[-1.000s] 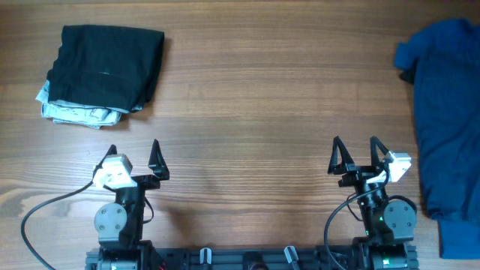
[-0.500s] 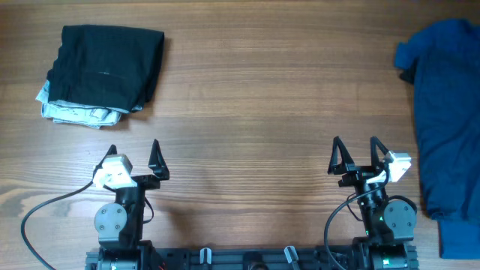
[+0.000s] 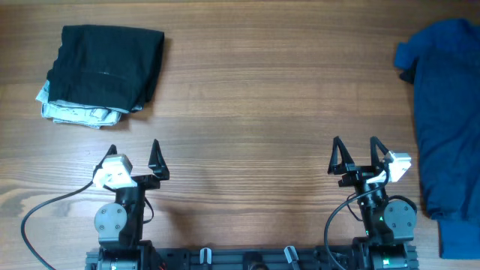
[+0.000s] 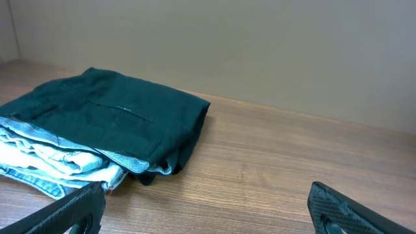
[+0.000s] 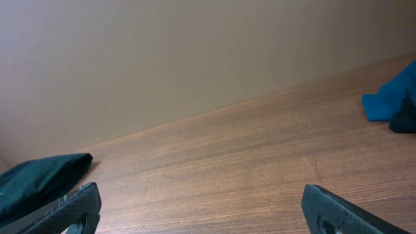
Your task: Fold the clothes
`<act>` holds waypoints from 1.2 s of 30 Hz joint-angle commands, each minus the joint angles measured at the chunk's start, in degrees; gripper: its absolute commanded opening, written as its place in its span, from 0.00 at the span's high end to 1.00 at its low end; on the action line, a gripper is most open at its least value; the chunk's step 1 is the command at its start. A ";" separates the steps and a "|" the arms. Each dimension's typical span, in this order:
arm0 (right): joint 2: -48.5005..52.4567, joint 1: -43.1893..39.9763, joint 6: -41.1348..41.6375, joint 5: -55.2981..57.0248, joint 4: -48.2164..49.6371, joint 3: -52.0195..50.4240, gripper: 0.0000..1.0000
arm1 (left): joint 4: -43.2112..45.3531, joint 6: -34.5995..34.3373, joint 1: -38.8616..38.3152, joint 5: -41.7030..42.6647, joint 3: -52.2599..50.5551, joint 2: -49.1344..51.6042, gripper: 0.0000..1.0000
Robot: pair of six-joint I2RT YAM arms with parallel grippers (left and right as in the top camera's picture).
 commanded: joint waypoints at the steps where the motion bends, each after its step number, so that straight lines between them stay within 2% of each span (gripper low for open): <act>1: -0.13 0.39 -0.24 0.61 0.15 -0.11 0.00 | 0.04 1.11 0.31 0.52 -0.55 -0.46 0.00; 13: -0.13 0.39 -0.15 0.83 0.28 -0.09 0.00 | 0.04 1.11 0.31 0.52 -0.55 -0.46 0.00; 16: -0.13 0.39 4.74 0.81 0.28 0.00 0.00 | 0.04 1.11 0.31 0.52 -0.55 -0.46 0.00; 20: -0.09 0.39 2.54 0.81 -2.29 2.08 0.00 | 0.04 1.11 0.31 0.52 -0.55 -0.44 0.00; 25: 1.40 0.39 2.21 -0.02 -4.44 8.39 0.00 | 0.04 1.11 0.31 0.52 -0.55 -0.42 0.00; 30: 6.73 0.39 2.12 -1.11 -8.24 19.58 0.00 | 0.04 1.11 0.31 0.52 -0.55 -0.42 0.00; 36: 23.43 0.39 -5.33 -0.66 -16.17 37.09 0.00 | 0.04 1.11 0.31 0.52 -0.55 -0.42 0.00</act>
